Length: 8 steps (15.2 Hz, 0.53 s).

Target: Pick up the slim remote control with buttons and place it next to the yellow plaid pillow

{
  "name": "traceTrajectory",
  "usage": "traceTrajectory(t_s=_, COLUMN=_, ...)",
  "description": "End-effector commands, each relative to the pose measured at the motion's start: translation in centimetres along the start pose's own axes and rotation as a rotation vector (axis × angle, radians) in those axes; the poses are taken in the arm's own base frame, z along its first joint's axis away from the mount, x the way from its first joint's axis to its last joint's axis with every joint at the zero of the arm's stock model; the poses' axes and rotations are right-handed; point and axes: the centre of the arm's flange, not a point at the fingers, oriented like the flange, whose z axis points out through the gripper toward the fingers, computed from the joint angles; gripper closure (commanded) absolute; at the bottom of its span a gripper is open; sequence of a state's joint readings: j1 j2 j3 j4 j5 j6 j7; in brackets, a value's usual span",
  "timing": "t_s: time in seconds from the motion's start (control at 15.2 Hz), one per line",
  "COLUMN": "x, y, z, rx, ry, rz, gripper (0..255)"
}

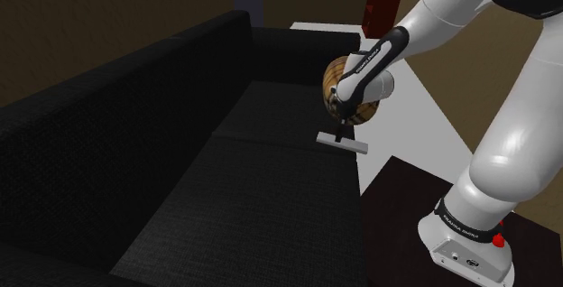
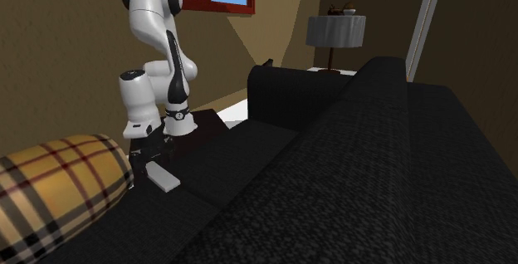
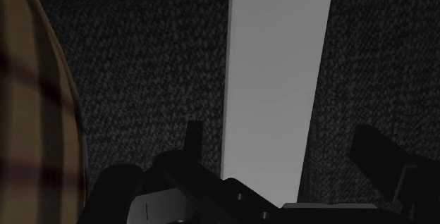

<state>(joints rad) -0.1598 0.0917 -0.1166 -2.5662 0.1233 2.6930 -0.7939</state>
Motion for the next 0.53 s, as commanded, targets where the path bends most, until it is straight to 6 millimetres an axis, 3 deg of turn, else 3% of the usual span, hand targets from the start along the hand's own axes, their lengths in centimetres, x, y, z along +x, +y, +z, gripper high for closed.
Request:
traceTrajectory(t_s=0.0, x=0.4, y=0.0, z=0.5, rx=0.0, ry=0.007, rz=-0.005, gripper=0)
traceTrajectory(t_s=0.46, x=0.4, y=0.0, z=3.5, rx=0.0, ry=0.007, rz=-0.005, gripper=0)
